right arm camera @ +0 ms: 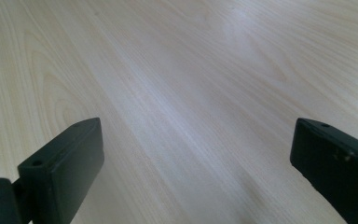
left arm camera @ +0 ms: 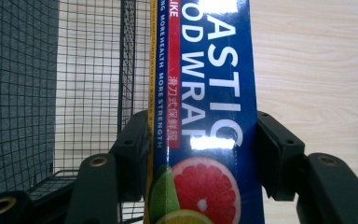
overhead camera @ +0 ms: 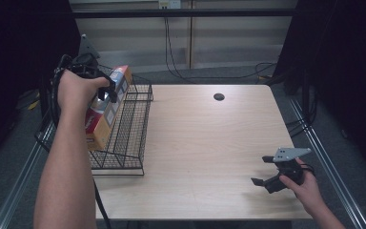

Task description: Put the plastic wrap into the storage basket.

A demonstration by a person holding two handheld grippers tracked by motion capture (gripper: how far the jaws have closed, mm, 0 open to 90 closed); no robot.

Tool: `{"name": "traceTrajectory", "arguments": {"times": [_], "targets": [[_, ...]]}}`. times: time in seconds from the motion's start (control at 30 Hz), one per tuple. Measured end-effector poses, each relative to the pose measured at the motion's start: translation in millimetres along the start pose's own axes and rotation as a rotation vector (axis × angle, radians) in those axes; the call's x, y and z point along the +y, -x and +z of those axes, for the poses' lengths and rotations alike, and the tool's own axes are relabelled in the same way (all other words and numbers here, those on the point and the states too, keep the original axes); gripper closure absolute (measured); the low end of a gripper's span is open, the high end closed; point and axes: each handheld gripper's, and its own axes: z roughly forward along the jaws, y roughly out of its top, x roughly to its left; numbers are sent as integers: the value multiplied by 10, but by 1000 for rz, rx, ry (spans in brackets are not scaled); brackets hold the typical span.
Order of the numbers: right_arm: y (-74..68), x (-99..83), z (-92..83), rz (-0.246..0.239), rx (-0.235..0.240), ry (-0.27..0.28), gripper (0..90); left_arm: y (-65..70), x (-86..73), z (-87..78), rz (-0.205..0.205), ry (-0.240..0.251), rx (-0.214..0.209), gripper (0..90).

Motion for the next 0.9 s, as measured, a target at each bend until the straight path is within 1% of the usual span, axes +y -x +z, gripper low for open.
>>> {"name": "traceTrajectory", "arguments": {"times": [0.03, 0.07, 0.1, 0.13, 0.17, 0.2, 0.27, 0.33, 0.37, 0.4, 0.43, 0.5, 0.53, 0.57, 0.6, 0.63, 0.7, 0.73, 0.77, 0.8, 0.83, 0.9], "targets": [[-1, 2, -3, -4, -4, 2, 29, -4, -2, 1, -11, 2, -6, 446], [-1, 2, -5, -4, -5, 5, 28, -21, 0, -3, -3, 2, 6, 446], [0, 5, -7, -3, 0, 6, 28, -16, -5, 1, -26, 6, 3, 446], [-1, 6, -7, -3, 1, 7, 28, -42, -1, -3, -10, 3, 5, 446], [-2, 6, -8, -3, -1, 7, 28, -59, -1, -6, -11, 1, 7, 446], [-2, 5, -10, -1, -2, 5, 28, -61, -4, -6, -22, -2, 3, 446], [0, 2, -9, 1, 2, 3, 28, -81, -4, -11, -21, 2, 12, 446], [2, 1, -5, -2, -7, 3, 28, -116, -6, -19, -16, 5, 11, 446], [2, 3, -5, -2, -6, 4, 29, -120, -10, -20, -29, 9, 11, 446], [1, 4, -3, -4, -7, 4, 29, -142, -9, -28, -14, 4, 16, 446], [-2, 4, -2, -4, -6, 3, 28, -140, -14, -25, -28, 9, 12, 446], [-4, 4, 0, -2, -1, 2, 28, -168, -18, -27, -30, 9, 14, 446], [-5, 4, 3, -3, 0, 0, 29, -179, -20, -25, -47, 9, 7, 446], [-8, 3, 5, -2, -2, -1, 28, -184, -21, -23, -48, 6, 8, 446], [-9, 3, 8, -4, -3, -1, 28, -197, -21, -21, -39, 5, 14, 446], [-11, 3, 10, -4, -2, -1, 29, -203, -23, -18, -53, 8, 11, 446], [-11, 3, 13, -5, -3, -2, 28, -239, -25, -18, -45, 6, 15, 446], [-11, 3, 11, -2, -1, -5, 29, -241, -29, -17, -64, 8, 8, 446], [-12, 3, 14, -2, -4, -6, 29, -260, -28, -21, -53, 8, 12, 446], [-12, 2, 15, -3, -4, -6, 28, -266, -32, -20, -68, 8, 6, 446], [-12, 2, 17, -4, -4, -6, 29, -277, -34, -21, -70, 11, 9, 446], [-14, 1, 23, -2, -1, -8, 29, -316, -34, -23, -49, 9, 16, 446]]}}
